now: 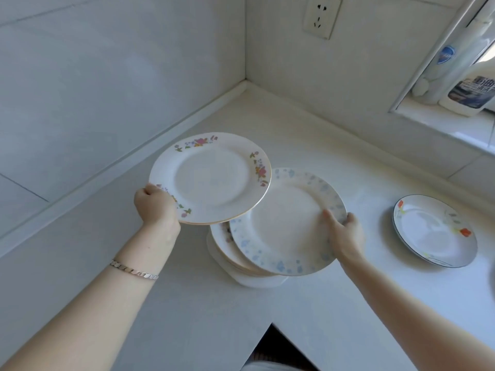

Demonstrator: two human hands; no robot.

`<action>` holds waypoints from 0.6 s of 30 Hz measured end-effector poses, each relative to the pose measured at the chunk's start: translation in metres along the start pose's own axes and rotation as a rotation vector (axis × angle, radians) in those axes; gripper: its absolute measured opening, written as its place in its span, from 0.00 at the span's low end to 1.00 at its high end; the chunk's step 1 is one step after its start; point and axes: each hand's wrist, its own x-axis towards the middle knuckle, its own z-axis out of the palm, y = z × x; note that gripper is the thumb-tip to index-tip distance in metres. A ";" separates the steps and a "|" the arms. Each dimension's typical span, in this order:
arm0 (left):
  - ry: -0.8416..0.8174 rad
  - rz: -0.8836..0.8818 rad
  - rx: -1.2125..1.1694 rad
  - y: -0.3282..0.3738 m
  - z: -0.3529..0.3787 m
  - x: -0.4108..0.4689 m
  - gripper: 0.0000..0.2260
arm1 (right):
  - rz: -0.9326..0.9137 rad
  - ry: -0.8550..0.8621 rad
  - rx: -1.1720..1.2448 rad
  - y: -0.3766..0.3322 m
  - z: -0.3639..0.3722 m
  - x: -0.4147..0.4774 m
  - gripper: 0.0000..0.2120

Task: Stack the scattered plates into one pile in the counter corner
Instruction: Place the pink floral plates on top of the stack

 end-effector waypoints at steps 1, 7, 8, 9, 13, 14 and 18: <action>0.001 -0.006 0.007 -0.001 0.000 0.000 0.16 | -0.024 0.003 -0.031 -0.002 0.005 0.001 0.13; 0.011 -0.002 0.035 -0.002 -0.003 0.005 0.10 | -0.143 -0.001 -0.110 -0.009 0.027 0.001 0.18; 0.014 0.000 0.048 -0.002 -0.003 0.006 0.11 | -0.146 -0.011 -0.107 -0.009 0.029 0.001 0.18; 0.014 0.003 0.062 -0.002 -0.003 0.007 0.12 | -0.149 -0.018 -0.103 -0.008 0.031 0.000 0.19; 0.020 0.006 0.074 -0.004 -0.003 0.008 0.13 | -0.195 -0.074 -0.129 -0.005 0.034 -0.002 0.24; 0.020 0.000 0.076 -0.003 -0.003 0.007 0.13 | -0.191 -0.093 -0.114 -0.006 0.035 -0.003 0.25; 0.013 0.014 0.094 -0.003 -0.002 0.004 0.14 | -0.157 -0.154 -0.059 -0.010 0.035 -0.004 0.26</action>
